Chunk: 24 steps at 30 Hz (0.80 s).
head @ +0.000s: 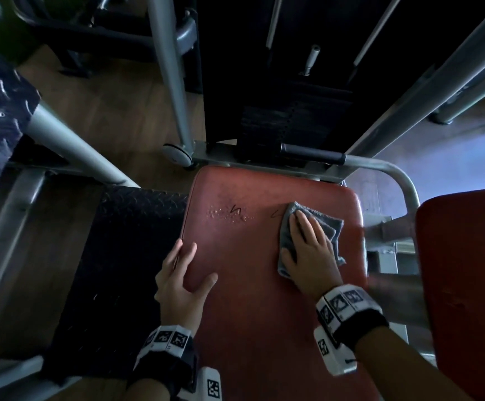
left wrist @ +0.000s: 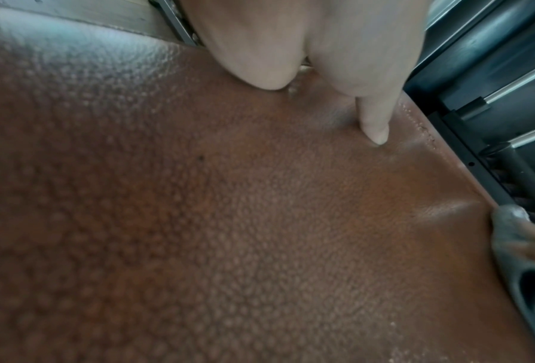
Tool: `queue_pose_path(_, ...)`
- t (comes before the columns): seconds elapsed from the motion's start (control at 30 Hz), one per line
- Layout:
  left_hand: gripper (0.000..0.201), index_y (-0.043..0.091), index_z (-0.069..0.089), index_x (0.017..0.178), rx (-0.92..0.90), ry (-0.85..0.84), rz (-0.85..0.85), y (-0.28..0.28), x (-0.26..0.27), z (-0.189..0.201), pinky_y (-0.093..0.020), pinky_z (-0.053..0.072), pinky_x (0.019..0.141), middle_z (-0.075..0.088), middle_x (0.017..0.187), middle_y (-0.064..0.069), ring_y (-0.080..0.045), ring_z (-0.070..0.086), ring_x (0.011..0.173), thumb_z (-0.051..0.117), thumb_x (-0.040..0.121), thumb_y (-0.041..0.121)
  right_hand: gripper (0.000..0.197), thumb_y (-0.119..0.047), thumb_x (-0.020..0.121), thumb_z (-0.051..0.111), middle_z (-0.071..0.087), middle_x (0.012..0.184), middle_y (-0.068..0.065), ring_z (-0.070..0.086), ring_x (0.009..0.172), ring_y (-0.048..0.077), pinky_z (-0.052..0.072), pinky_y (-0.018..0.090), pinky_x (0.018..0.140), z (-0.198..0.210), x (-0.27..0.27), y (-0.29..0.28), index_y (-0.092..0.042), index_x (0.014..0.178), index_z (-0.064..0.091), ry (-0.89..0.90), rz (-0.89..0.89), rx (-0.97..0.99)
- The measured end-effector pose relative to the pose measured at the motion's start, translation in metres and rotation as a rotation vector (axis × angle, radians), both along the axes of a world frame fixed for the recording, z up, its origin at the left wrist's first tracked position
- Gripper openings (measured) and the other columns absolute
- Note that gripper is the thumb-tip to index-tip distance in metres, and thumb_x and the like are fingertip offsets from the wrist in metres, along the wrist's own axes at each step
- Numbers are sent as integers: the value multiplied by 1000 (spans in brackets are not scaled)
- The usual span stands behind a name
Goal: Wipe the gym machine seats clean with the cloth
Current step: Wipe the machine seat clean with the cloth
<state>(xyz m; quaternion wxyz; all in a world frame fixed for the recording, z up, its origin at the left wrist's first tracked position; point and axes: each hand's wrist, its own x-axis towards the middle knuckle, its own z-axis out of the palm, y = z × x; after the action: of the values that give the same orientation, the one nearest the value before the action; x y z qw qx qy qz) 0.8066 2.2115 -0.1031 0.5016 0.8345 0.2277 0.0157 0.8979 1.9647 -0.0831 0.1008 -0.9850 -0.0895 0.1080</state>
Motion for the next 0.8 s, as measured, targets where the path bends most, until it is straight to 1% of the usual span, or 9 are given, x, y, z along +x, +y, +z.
queue_pose_path(0.1, 69, 42, 53, 135, 0, -3, 0, 0, 0, -2, -41, 34, 113, 30, 150, 32, 0, 27, 139, 82, 73, 31, 70, -40, 91, 47, 16, 160, -2, 11, 147, 22, 21, 46, 118, 2, 30, 5, -19, 152, 20, 5, -22, 21)
queue_pose_path(0.23, 68, 41, 54, 134, 10, -21, 0, -1, -1, -3, -36, 34, 111, 31, 150, 30, 3, 26, 137, 83, 73, 30, 69, -41, 93, 45, 14, 160, -4, 6, 148, 21, 14, 46, 119, 5, 41, 5, -22, 153, 17, 54, -5, 11)
queue_pose_path(0.3, 69, 41, 54, 135, 19, -16, -4, 0, -1, -3, -40, 34, 112, 31, 150, 30, 2, 26, 137, 83, 73, 30, 70, -43, 95, 43, 11, 161, -3, 3, 149, 21, 8, 44, 120, 7, 28, 2, -21, 154, 14, 51, 45, 8)
queue_pose_path(0.37, 70, 43, 52, 135, 23, -6, -10, 1, -1, -3, -45, 34, 113, 31, 150, 30, 1, 27, 138, 83, 73, 30, 70, -47, 97, 38, 2, 162, -6, -4, 149, 19, 2, 41, 119, 6, 13, 2, -21, 155, 7, 76, 72, 12)
queue_pose_path(0.43, 71, 44, 52, 135, 20, 0, -11, 0, 0, -2, -45, 33, 113, 30, 150, 31, 0, 26, 138, 83, 73, 31, 70, -50, 98, 32, -6, 161, -9, -12, 147, 15, -3, 38, 118, 3, 7, 3, -23, 154, 0, 102, 67, 2)
queue_pose_path(0.5, 71, 43, 53, 135, 21, 0, -8, -1, 0, -1, -42, 32, 113, 30, 149, 31, 0, 26, 139, 83, 72, 29, 69, -52, 99, 28, -8, 160, -11, -13, 146, 14, -3, 39, 118, 3, 14, 4, -25, 154, -3, 120, 49, 5)
queue_pose_path(0.63, 70, 41, 54, 135, 42, -4, -17, 0, 0, -1, -39, 31, 113, 30, 150, 31, -1, 27, 139, 83, 72, 29, 69, -54, 99, 25, -10, 160, -11, -11, 148, 19, 0, 45, 121, -1, 31, 11, -24, 154, -6, 142, 18, 3)
queue_pose_path(0.73, 70, 40, 54, 135, 43, 1, -19, -1, 0, 0, -36, 30, 111, 30, 150, 31, -1, 27, 138, 83, 73, 30, 69, -49, 100, 28, -11, 160, -10, -12, 148, 20, 0, 46, 121, -3, 28, 18, -23, 154, -6, 134, -16, 22)
queue_pose_path(0.8, 70, 40, 53, 135, 41, 7, -23, 0, -1, -1, -37, 30, 112, 30, 149, 31, -1, 27, 139, 83, 73, 30, 70, -47, 100, 31, -9, 161, -10, -11, 148, 20, 0, 45, 121, -1, 20, 20, -22, 154, -5, 127, -30, 48)
